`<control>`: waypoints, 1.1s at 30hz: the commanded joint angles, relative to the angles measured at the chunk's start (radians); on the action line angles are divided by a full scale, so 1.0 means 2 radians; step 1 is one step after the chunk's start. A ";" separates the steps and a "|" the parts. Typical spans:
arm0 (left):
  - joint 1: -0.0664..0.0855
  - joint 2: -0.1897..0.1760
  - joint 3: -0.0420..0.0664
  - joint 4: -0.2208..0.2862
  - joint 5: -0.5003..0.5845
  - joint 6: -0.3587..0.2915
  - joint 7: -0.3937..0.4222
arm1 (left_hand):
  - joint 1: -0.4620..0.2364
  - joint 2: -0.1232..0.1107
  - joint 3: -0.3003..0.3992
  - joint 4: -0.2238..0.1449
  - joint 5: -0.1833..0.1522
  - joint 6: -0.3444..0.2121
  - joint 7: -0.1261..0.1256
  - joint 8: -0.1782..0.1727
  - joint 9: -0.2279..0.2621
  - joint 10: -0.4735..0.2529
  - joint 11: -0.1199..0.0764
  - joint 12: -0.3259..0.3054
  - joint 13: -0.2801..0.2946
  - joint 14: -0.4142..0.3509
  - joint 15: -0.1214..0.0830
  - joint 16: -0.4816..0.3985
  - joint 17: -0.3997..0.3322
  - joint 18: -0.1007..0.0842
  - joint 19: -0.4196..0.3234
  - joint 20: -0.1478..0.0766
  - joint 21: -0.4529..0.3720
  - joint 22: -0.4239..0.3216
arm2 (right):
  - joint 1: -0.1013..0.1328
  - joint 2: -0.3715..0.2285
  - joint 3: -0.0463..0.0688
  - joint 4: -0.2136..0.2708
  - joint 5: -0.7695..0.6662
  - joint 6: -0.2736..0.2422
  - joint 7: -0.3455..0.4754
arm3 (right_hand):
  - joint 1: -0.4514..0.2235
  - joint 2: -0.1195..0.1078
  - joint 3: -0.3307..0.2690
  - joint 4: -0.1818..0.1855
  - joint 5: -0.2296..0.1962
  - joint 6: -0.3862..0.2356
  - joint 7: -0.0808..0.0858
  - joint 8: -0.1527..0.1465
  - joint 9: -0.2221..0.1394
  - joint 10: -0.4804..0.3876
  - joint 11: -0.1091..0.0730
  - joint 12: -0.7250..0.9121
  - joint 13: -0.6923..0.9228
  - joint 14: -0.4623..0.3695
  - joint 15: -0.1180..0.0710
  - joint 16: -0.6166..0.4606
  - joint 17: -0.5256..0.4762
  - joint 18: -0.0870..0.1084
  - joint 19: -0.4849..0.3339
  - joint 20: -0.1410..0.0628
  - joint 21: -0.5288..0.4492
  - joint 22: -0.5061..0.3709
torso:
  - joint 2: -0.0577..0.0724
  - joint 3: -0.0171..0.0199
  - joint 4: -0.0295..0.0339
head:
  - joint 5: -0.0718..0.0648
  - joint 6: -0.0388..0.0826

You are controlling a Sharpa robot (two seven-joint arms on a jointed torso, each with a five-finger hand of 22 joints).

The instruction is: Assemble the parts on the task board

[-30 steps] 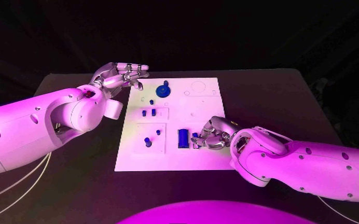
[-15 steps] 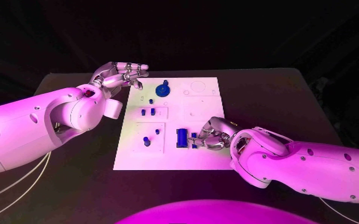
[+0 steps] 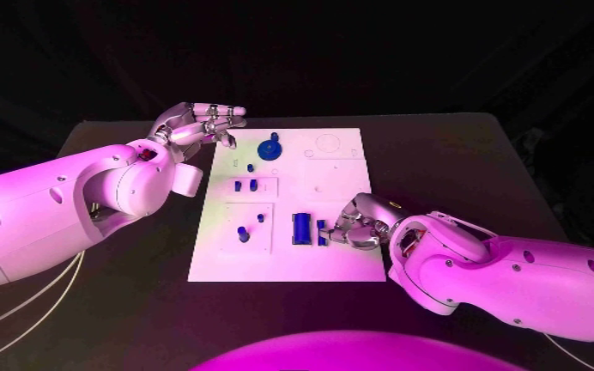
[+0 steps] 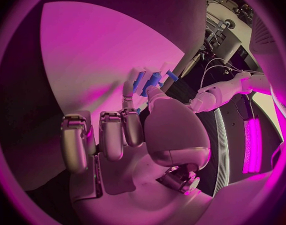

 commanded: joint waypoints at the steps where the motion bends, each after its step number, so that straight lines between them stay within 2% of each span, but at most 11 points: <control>1: 0.000 0.000 0.000 0.001 0.002 0.008 0.002 | -0.002 0.004 -0.002 -0.002 0.000 -0.002 0.000 0.003 0.001 -0.003 0.001 -0.001 0.001 0.000 0.004 -0.002 -0.001 0.003 0.000 0.002 -0.003 -0.001 | -0.001 -0.002 0.000 0.001 -0.013 0.011 0.010 | 0.031 0.000 0.005 -0.018 -0.021 -0.001 -0.002 0.002 0.001 0.023 -0.003 0.002 0.085 0.040 -0.005 0.003 0.071 -0.003 0.053 -0.004 0.002 0.131 | 0.000 0.0001 -0.0003 | 0.000 0.001; 5: 0.000 0.001 0.000 0.000 0.002 0.009 0.003 | -0.002 0.004 -0.002 -0.002 0.000 -0.002 0.000 0.003 0.001 -0.003 0.001 -0.001 0.001 0.000 0.004 -0.002 -0.001 0.003 0.000 0.002 -0.003 -0.001 | -0.001 -0.002 0.000 0.000 -0.021 0.015 0.012 | 0.062 0.001 0.010 -0.038 -0.056 -0.003 -0.002 0.001 0.000 0.023 -0.003 0.001 0.085 0.040 -0.005 0.003 0.071 -0.003 0.053 -0.005 0.002 0.131 | 0.000 0.0000 0.0001 | 0.000 0.002; 9: 0.000 0.002 0.000 -0.001 0.002 0.009 0.003 | -0.002 0.004 -0.002 -0.002 0.000 -0.002 0.000 0.003 0.001 -0.003 0.001 -0.001 0.001 0.000 0.004 -0.002 -0.001 0.003 0.000 0.002 -0.003 -0.001 | -0.001 -0.004 0.000 -0.002 -0.016 -0.004 0.023 | 0.061 0.005 0.010 -0.035 -0.055 -0.005 -0.001 0.000 -0.002 0.021 -0.002 -0.005 0.082 0.040 -0.004 0.001 0.068 -0.003 0.053 -0.004 0.002 0.131 | -0.001 -0.0003 0.0004 | -0.001 0.003; 12: 0.000 0.003 0.000 -0.002 0.002 0.008 0.005 | -0.002 0.005 -0.002 -0.002 0.000 -0.002 0.000 0.003 0.001 -0.003 0.001 -0.001 0.001 0.000 0.004 -0.002 -0.001 0.003 0.001 0.002 -0.003 -0.001 | 0.002 -0.011 0.000 -0.006 0.030 -0.020 0.070 | 0.056 0.006 0.006 -0.029 -0.044 -0.018 0.006 -0.010 -0.007 0.009 0.003 -0.033 0.068 0.035 -0.001 -0.012 0.047 0.001 0.047 -0.002 -0.023 0.125 | -0.003 -0.0016 -0.0003 | 0.000 0.005; 16: 0.000 0.006 0.000 -0.007 0.008 0.007 0.009 | -0.002 0.005 -0.002 -0.002 0.000 -0.002 0.000 0.003 0.001 -0.003 0.001 -0.001 0.001 0.000 0.004 -0.002 -0.001 0.003 0.001 0.003 -0.003 -0.001 | 0.022 -0.022 0.001 -0.025 0.171 -0.022 0.192 | 0.067 0.009 0.005 -0.027 -0.037 -0.050 0.025 -0.038 -0.022 -0.038 0.020 -0.135 0.015 0.013 0.014 -0.070 -0.032 0.026 0.012 0.010 -0.162 0.087 | -0.007 -0.0040 -0.0016 | 0.000 0.011; 19: -0.003 0.011 0.000 -0.015 0.021 0.006 0.014 | -0.005 0.004 -0.003 -0.001 -0.001 -0.003 0.000 0.004 0.001 -0.004 0.001 -0.001 0.001 0.000 0.004 -0.002 -0.001 0.003 0.000 0.003 -0.004 -0.001 | 0.044 -0.022 0.001 -0.058 0.304 0.002 0.282 | 0.092 0.013 0.010 -0.034 -0.038 -0.072 0.040 -0.059 -0.032 -0.134 0.036 -0.329 -0.097 -0.032 0.025 -0.196 -0.171 0.061 -0.056 0.023 -0.390 0.007 | -0.015 -0.0085 -0.0038 | -0.003 0.020; 22: -0.007 0.017 0.000 -0.023 0.035 0.006 0.021 | -0.008 0.003 -0.005 0.000 -0.003 -0.003 0.000 0.004 0.001 -0.004 0.001 -0.001 0.001 -0.001 0.005 -0.003 -0.002 0.002 0.000 0.004 -0.006 -0.002 | 0.060 -0.015 0.001 -0.092 0.387 0.020 0.329 | 0.112 0.014 0.016 -0.036 -0.043 -0.087 0.050 -0.075 -0.046 -0.184 0.046 -0.431 -0.172 -0.079 0.035 -0.337 -0.303 0.086 -0.114 0.033 -0.590 -0.082 | -0.023 -0.0124 -0.0053 | -0.003 0.030; 25: -0.010 0.026 0.000 -0.038 0.060 0.006 0.033 | -0.013 0.003 -0.010 0.003 -0.008 -0.005 0.001 0.005 0.001 -0.011 0.004 -0.003 -0.001 -0.025 0.008 -0.024 -0.012 0.002 -0.016 0.007 -0.022 -0.011 | 0.076 -0.002 0.002 -0.136 0.460 0.037 0.371 | 0.130 0.013 0.027 -0.034 -0.053 -0.096 0.058 -0.089 -0.063 -0.210 0.055 -0.493 -0.237 -0.118 0.048 -0.428 -0.354 0.087 -0.144 0.045 -0.654 -0.135 | -0.031 -0.0163 -0.0058 | -0.002 0.045; 27: -0.012 0.031 0.000 -0.045 0.074 0.004 0.039 | -0.015 0.004 -0.011 0.005 -0.010 -0.013 0.005 0.003 0.000 -0.019 0.007 -0.008 -0.006 -0.052 0.015 -0.061 -0.029 0.001 -0.041 0.012 -0.049 -0.025 | 0.083 0.008 0.003 -0.160 0.488 0.045 0.389 | 0.141 0.010 0.035 -0.031 -0.056 -0.093 0.060 -0.097 -0.078 -0.197 0.060 -0.535 -0.298 -0.128 0.058 -0.480 -0.377 0.089 -0.161 0.054 -0.694 -0.178 | -0.035 -0.0169 -0.0061 | -0.003 0.052; 30: -0.014 0.043 0.000 -0.064 0.095 0.001 0.050 | -0.020 0.005 -0.010 0.010 -0.014 -0.024 0.007 0.000 -0.005 -0.031 0.015 -0.016 -0.014 -0.087 0.027 -0.140 -0.066 -0.003 -0.084 0.025 -0.105 -0.057 | 0.092 0.029 0.006 -0.209 0.526 0.057 0.416 | 0.149 0.009 0.046 -0.024 -0.067 -0.091 0.067 -0.108 -0.096 -0.205 0.073 -0.588 -0.370 -0.180 0.077 -0.562 -0.420 0.085 -0.201 0.074 -0.747 -0.233 | -0.041 -0.0180 -0.0062 | -0.004 0.069; 33: -0.015 0.055 0.000 -0.081 0.107 -0.003 0.058 | -0.024 0.005 -0.011 0.016 -0.017 -0.030 0.007 -0.001 -0.009 -0.041 0.021 -0.018 -0.023 -0.105 0.041 -0.205 -0.094 -0.012 -0.123 0.043 -0.162 -0.092 | 0.095 0.047 0.008 -0.245 0.548 0.061 0.433 | 0.156 0.008 0.052 -0.023 -0.068 -0.094 0.070 -0.110 -0.113 -0.204 0.080 -0.617 -0.419 -0.198 0.091 -0.609 -0.451 0.086 -0.231 0.088 -0.749 -0.279 | -0.046 -0.0186 -0.0041 | -0.004 0.077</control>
